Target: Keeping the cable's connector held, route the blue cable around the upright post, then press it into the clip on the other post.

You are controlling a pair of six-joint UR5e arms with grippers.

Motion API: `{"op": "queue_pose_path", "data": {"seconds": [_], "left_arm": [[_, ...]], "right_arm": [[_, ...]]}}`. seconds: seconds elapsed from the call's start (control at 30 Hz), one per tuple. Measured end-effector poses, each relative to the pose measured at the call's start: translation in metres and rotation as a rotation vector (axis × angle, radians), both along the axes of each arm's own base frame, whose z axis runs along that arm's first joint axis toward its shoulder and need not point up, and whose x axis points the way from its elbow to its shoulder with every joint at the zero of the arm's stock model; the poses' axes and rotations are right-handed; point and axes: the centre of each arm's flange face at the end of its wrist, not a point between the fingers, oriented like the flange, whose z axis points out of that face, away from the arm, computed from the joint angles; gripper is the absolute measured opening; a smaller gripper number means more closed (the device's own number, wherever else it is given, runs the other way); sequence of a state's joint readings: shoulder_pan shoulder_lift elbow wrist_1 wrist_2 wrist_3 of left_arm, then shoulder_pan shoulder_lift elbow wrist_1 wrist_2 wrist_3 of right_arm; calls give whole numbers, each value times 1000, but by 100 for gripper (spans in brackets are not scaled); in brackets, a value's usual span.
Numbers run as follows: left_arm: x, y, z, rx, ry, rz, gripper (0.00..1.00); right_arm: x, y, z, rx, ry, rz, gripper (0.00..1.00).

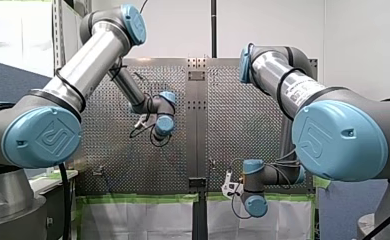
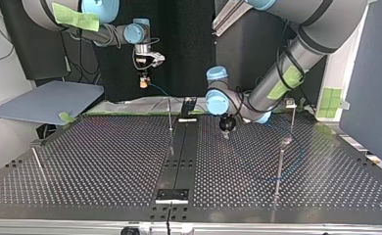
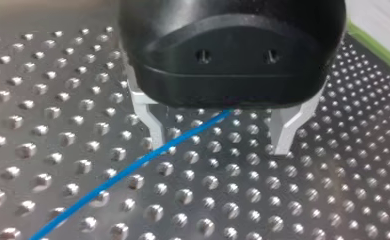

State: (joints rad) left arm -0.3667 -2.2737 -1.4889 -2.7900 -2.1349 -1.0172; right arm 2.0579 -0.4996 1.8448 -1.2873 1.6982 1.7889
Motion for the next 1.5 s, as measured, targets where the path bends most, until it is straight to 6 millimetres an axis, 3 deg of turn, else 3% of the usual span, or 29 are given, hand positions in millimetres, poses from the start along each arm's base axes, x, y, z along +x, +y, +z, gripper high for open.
{"op": "queue_pose_path", "data": {"seconds": [0.43, 1.0, 1.33, 1.5], "left_arm": [[-1, -1, -5, 6, -3, 19, 100], [-21, -16, -80, 60, 106, 4, 100], [-28, -24, -93, 71, 118, 0, 100], [-24, -28, -89, 56, 99, 13, 100]], "right_arm": [[0, 0, 0, -2, -1, -1, 0], [0, 0, 0, -4, -2, 0, 0], [1, 0, 1, -6, -3, 2, 0], [2, -1, 2, -15, -8, 5, 0]]}}
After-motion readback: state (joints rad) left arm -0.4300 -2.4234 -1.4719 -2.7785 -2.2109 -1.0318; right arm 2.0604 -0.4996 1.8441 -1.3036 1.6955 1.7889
